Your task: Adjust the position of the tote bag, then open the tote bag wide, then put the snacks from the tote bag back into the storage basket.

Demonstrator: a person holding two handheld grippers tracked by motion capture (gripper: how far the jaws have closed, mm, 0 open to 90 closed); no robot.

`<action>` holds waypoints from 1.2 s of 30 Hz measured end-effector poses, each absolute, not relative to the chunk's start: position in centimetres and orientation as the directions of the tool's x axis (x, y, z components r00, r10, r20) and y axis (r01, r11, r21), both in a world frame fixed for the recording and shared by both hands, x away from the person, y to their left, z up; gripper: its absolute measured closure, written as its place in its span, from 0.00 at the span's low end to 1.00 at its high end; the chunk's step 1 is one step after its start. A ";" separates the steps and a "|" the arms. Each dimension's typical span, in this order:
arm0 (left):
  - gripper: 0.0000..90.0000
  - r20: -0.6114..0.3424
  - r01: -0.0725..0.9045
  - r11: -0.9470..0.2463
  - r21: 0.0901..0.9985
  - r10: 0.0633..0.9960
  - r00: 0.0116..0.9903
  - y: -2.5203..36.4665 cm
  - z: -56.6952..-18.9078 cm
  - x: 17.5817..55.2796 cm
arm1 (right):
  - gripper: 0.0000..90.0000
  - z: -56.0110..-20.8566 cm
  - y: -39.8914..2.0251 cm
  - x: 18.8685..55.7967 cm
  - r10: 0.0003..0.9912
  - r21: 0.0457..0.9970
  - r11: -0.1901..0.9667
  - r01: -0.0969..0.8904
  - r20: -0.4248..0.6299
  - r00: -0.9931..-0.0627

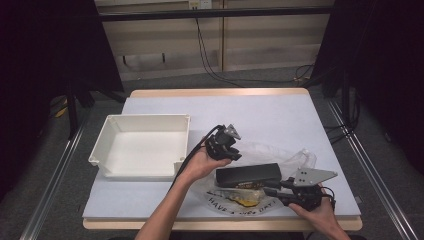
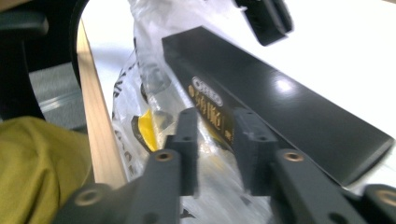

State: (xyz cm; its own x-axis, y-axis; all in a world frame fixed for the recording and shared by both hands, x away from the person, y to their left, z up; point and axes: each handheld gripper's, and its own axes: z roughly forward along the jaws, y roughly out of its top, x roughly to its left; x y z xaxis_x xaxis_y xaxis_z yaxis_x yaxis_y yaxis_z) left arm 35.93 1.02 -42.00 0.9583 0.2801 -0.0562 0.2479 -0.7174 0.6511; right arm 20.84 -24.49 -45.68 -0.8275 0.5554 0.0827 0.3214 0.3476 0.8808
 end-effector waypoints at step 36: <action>0.48 -0.012 0.125 -0.760 0.638 0.153 0.988 5.6 -40.6 31.0 | 0.01 -45.1 -29.8 16.7 0.691 0.932 0.158 0.325 0.130 -0.711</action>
